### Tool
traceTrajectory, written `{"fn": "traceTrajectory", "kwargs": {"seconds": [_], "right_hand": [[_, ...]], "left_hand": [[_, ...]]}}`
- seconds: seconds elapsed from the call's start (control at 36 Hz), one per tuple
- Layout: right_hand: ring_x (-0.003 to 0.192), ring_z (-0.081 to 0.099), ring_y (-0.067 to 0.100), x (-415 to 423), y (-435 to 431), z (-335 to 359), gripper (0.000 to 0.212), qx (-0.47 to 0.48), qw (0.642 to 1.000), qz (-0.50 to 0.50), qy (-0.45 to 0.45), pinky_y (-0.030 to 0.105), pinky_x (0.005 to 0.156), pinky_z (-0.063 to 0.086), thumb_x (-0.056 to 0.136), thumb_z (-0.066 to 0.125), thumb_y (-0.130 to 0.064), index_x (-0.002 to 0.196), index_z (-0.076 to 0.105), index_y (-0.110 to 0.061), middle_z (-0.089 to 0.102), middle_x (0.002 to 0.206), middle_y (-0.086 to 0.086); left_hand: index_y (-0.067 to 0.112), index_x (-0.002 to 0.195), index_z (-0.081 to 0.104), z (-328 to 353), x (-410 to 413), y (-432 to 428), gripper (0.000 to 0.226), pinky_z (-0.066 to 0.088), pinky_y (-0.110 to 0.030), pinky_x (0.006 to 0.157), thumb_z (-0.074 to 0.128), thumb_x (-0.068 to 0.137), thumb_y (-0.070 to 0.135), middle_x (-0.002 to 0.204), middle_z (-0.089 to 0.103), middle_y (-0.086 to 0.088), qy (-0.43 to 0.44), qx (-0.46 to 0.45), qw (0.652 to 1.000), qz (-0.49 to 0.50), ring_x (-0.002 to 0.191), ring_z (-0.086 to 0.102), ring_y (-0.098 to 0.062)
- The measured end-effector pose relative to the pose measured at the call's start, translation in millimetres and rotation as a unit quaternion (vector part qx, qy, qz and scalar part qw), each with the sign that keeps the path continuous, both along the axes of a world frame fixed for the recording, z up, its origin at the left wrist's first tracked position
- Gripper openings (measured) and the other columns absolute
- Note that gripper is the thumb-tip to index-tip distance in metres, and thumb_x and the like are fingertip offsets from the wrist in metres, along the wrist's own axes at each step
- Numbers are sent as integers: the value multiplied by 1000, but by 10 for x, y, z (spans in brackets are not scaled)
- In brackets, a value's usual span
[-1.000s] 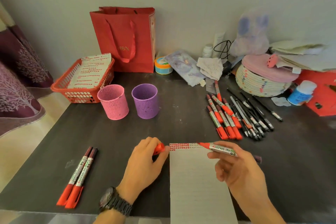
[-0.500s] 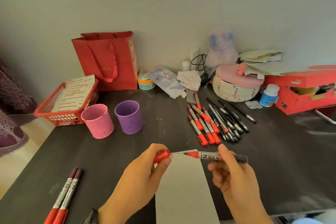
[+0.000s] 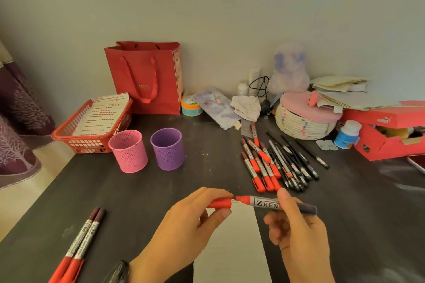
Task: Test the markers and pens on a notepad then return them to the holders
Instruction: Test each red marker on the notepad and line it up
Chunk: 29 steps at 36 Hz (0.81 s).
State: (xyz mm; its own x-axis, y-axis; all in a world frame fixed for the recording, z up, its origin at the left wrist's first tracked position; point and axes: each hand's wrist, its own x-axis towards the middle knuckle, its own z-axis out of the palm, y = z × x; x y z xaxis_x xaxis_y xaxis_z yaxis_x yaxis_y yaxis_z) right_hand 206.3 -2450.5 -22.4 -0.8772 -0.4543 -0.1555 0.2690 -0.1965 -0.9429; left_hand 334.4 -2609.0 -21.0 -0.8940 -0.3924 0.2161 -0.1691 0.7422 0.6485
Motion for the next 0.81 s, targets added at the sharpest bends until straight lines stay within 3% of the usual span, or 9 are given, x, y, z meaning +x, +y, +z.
{"fn": "traceTrajectory", "kwargs": {"seconds": [0.14,0.39,0.53,0.61,0.69,0.75,0.81], "right_hand": [[32,46,14,-5,-1,-33,33,-1,1000,8,-18,23,31,36,62,71,-51,63,76,-18,64,54,15],[38,48,15,100,-69,-115,41,3,998,50,-35,23,35,38,61,75,-54,75,79,-17,66,60,16],[38,45,14,175,-64,-167,32,-7,995,73,-66,23,35,35,62,77,-47,71,79,-16,62,57,13],[38,39,13,154,-7,-176,39,2,990,120,-67,22,36,30,64,78,-44,81,79,-9,61,59,13],[42,36,12,68,112,-121,37,50,976,211,17,22,39,28,73,81,-46,93,81,-15,66,66,12],[49,49,9,14,179,-89,31,107,953,245,141,20,46,39,79,75,-55,94,80,-28,74,77,7],[70,65,10,4,205,-107,25,168,915,239,279,19,59,49,81,67,-56,97,77,-40,75,89,-5]], "left_hand": [[75,112,36,-18,-3,-28,31,45,-6,80,39,81,72,117,47,44,5,5,1000,2,102,55,5],[62,120,49,-14,-51,26,34,45,-8,67,39,89,68,108,56,30,13,-11,999,-33,90,59,-6],[73,115,45,-56,-20,19,28,47,-11,65,39,87,75,106,55,30,4,-9,999,-44,89,59,-8],[72,112,48,-45,24,-29,29,45,-10,65,41,84,75,105,54,32,-9,-6,999,-46,89,58,-5],[63,116,54,-49,79,-69,36,46,-10,64,41,84,75,109,54,35,-26,-9,998,-53,88,58,-5],[55,121,55,-50,119,-77,42,48,-12,65,42,85,72,111,53,36,-41,-11,997,-60,89,59,-5],[50,122,57,-34,147,-85,41,49,-13,67,44,87,68,112,54,33,-52,-20,996,-70,90,59,-3]]}}
